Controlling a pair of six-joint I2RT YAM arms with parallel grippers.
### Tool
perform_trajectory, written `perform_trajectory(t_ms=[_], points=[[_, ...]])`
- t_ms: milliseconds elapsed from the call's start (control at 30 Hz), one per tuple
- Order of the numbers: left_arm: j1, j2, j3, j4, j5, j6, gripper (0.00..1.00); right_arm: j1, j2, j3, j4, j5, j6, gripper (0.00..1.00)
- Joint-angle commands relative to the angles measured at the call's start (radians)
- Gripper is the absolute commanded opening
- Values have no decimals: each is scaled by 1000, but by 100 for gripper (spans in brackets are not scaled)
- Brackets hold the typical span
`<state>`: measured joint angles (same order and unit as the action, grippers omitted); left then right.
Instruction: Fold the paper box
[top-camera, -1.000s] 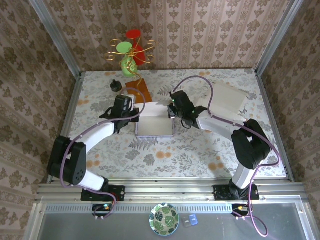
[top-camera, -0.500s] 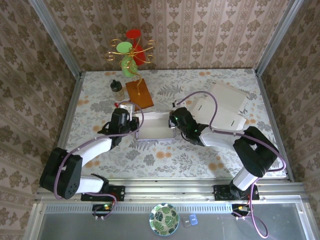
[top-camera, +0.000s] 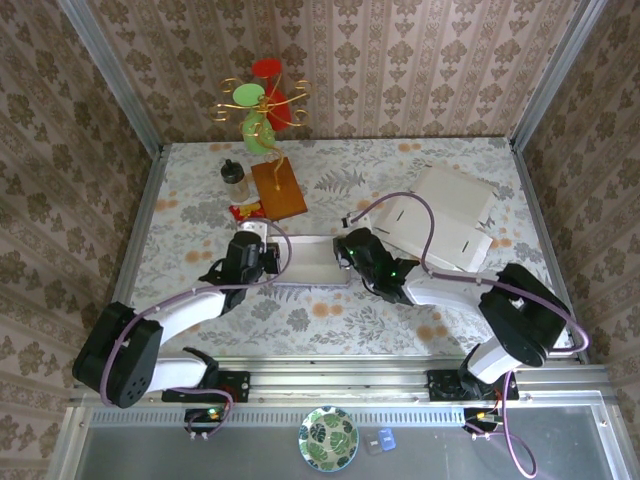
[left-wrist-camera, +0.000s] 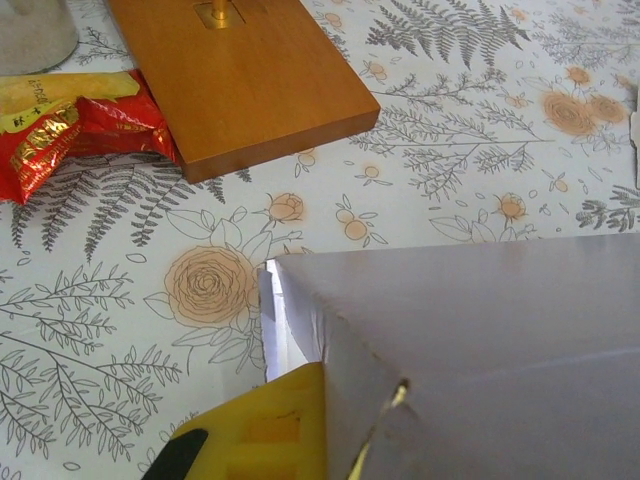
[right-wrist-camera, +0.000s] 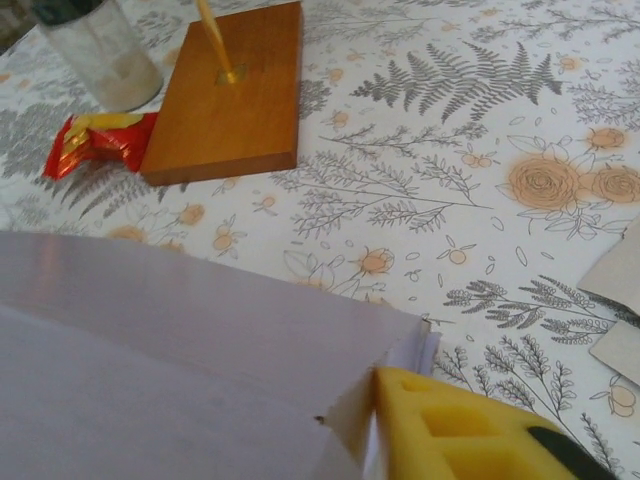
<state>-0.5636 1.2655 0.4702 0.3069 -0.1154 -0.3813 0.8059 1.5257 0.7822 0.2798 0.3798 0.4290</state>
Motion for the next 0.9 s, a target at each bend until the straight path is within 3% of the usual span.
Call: perform_trajectory(t_ms=[0,533,867], points=[[-31,-11,-18,-49,-8,21,0,15,-65,23,-107,-79,70,40],[-57,-6,24,-92,-56,66,0,-10,-238,108,-452,-342,288,97],[-64,-3,34,-103,-65,69,0,-112,-277,272,-705,-578,417,98]])
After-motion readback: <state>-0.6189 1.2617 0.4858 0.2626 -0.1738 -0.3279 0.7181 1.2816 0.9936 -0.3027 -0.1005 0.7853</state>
